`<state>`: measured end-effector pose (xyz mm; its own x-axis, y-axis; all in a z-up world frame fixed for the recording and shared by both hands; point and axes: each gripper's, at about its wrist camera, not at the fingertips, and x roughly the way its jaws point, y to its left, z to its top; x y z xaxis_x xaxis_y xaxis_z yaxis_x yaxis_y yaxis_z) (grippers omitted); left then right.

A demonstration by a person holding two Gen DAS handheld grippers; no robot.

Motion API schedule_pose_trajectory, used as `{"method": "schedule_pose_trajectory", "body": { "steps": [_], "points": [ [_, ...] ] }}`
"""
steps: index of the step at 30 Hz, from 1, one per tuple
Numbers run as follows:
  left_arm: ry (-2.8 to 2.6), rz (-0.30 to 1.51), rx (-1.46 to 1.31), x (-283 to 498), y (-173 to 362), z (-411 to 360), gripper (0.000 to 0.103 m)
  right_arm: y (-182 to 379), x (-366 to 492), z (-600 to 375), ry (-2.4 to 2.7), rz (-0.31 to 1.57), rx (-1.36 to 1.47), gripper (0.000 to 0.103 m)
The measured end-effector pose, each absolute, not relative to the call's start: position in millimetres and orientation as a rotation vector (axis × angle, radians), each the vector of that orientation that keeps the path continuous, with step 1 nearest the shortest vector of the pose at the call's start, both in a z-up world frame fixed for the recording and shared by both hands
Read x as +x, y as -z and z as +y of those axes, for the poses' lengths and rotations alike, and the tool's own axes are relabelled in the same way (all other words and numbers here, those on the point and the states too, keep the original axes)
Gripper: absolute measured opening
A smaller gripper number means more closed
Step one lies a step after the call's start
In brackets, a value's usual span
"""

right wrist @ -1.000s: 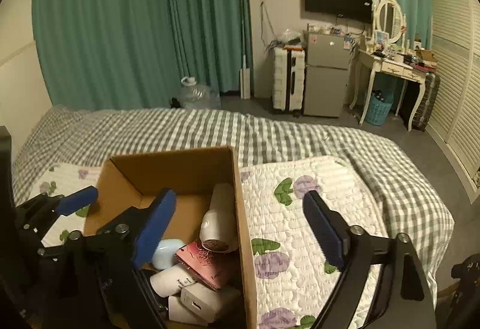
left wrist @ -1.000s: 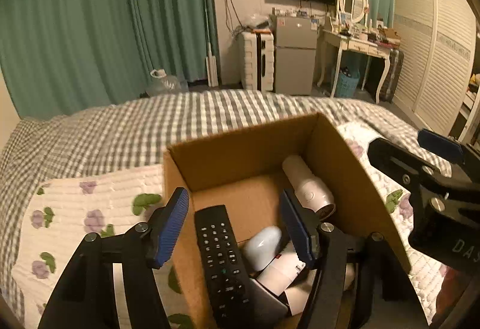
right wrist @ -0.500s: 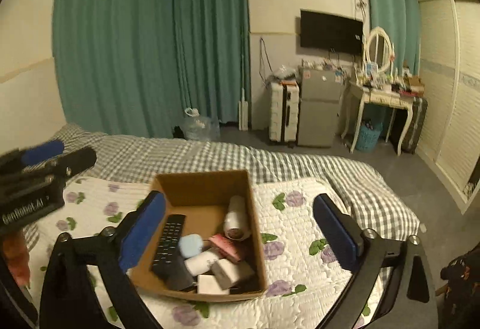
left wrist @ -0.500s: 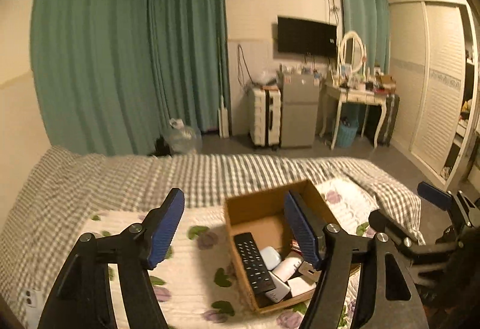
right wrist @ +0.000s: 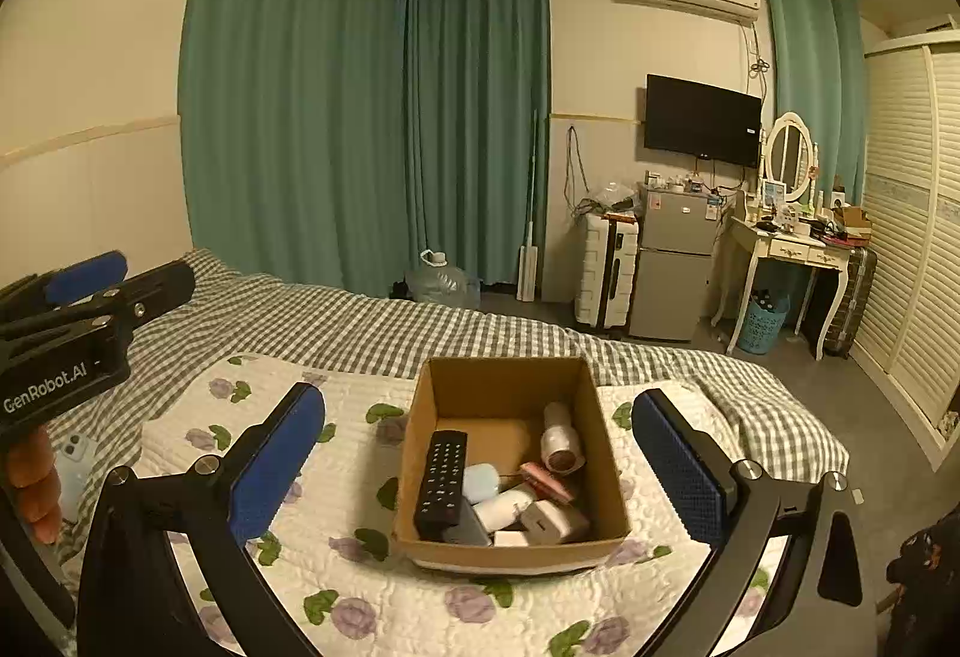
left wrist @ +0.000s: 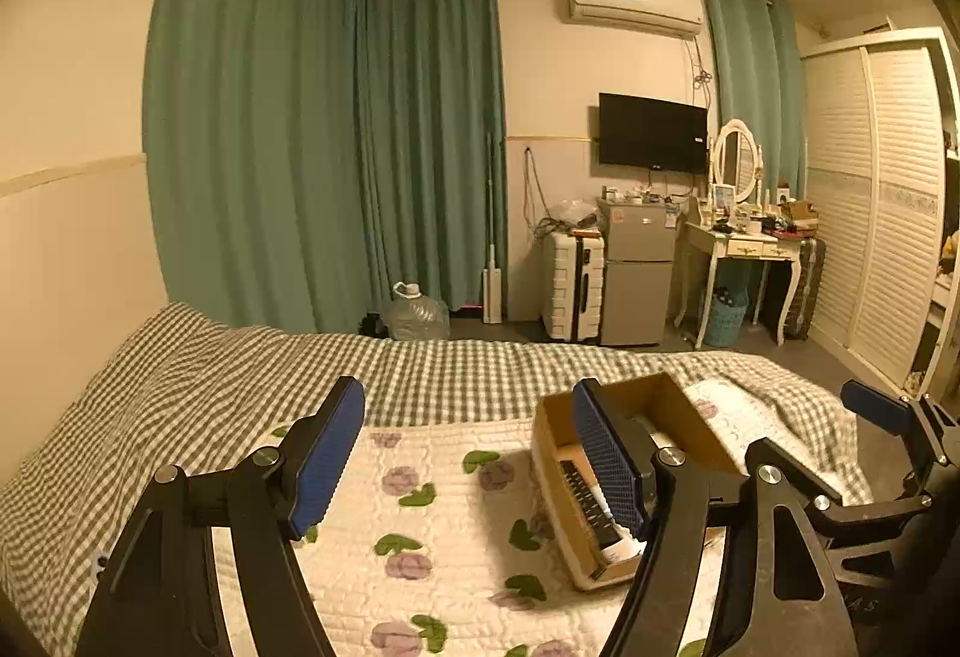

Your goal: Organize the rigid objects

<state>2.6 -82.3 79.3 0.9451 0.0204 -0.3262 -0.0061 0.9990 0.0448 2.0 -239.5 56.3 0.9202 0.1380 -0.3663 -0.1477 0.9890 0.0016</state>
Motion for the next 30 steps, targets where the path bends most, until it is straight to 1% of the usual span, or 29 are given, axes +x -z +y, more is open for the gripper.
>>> {"method": "schedule_pose_trajectory", "body": {
  "steps": [5, 9, 18, 30],
  "points": [
    [-0.012, 0.37, 0.057, 2.8, -44.3, -69.2, 0.074, -26.6, 3.4, -227.9, -0.13, 0.398, -0.016, 0.103],
    [0.001, 0.403, 0.047, 5.4, -27.3, -60.0, 0.074, -6.5, 10.9, -217.6, -0.116, 0.436, -0.013, 0.103],
    [0.022, 0.424, 0.027, 5.3, -12.2, -49.6, 0.074, 7.8, 22.2, -206.9, -0.09, 0.471, -0.043, 0.103],
    [0.016, 0.444, 0.001, 6.2, -9.6, -36.4, 0.074, 8.5, 26.7, -201.8, -0.084, 0.491, -0.056, 0.103]
  ]
}}
